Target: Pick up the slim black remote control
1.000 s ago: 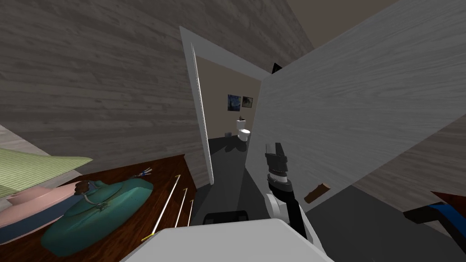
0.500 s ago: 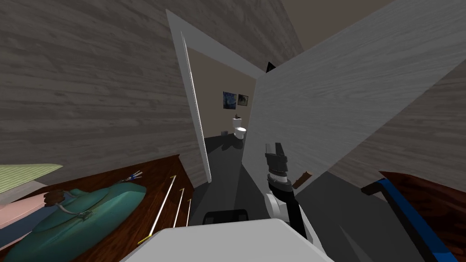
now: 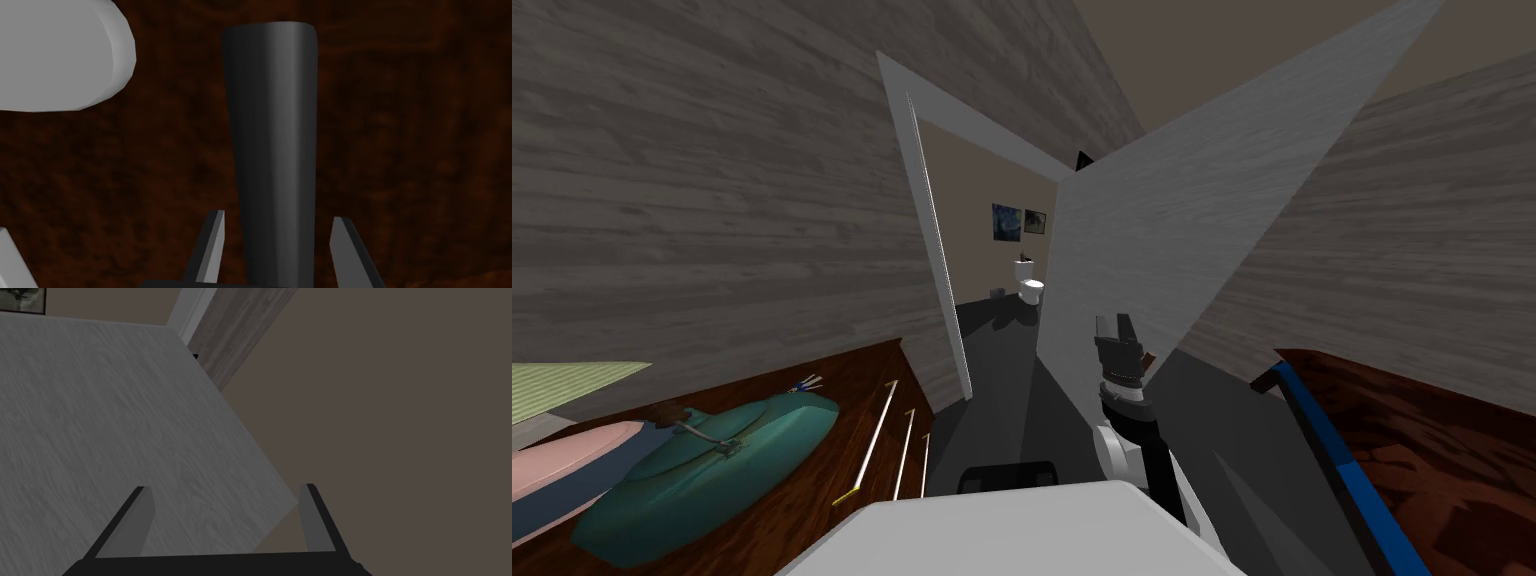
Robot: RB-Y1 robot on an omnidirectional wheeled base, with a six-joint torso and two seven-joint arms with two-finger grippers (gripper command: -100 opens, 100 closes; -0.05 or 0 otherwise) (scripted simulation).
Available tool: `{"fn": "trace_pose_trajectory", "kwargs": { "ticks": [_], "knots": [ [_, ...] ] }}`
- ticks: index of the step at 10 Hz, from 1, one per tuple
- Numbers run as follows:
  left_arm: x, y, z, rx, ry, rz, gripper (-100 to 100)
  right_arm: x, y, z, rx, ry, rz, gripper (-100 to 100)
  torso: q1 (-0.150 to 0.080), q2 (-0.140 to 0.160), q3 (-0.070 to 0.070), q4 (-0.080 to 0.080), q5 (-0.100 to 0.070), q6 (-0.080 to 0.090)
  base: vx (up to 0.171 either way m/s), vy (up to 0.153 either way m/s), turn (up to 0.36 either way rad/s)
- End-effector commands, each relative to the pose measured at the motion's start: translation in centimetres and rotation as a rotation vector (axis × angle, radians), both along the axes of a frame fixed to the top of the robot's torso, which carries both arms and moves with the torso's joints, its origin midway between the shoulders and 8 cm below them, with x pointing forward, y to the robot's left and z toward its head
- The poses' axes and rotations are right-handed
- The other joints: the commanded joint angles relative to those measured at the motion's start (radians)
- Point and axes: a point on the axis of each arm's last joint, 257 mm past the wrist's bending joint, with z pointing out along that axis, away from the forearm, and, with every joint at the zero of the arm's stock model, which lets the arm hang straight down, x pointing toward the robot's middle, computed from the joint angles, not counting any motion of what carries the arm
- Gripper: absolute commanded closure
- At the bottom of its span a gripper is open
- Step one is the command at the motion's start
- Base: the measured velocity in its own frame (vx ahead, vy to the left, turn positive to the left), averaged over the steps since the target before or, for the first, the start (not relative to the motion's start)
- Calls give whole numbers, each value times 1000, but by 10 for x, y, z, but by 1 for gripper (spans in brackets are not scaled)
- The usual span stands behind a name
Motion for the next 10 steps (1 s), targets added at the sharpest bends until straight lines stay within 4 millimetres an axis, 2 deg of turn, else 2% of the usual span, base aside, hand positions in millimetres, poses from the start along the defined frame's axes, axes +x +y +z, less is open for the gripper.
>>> {"fn": "trace_pose_trajectory", "kwargs": {
  "ticks": [1,4,5,6,10],
  "knots": [
    [0,0,0,0,0,0,100,0,0,0,0,0,0,0,0,0,0,0,0,0,-5,-3,-6],
    [0,-1,0,-2,-1,2,100,0,0,0,0,0,0,0,4,-2,-2,-1,2,0,0,0,0],
    [0,-1,0,-2,-1,2,0,0,0,0,0,0,0,0,5,-3,-2,-1,2,0,0,0,0],
    [0,1,3,-1,1,-15,100,0,0,0,0,0,0,0,5,-3,-2,-1,2,0,79,7,193],
    [2,2,17,-1,0,-105,100,0,0,0,0,0,0,0,3,-14,-8,-4,1,1,169,-5,248]
  ]
}}
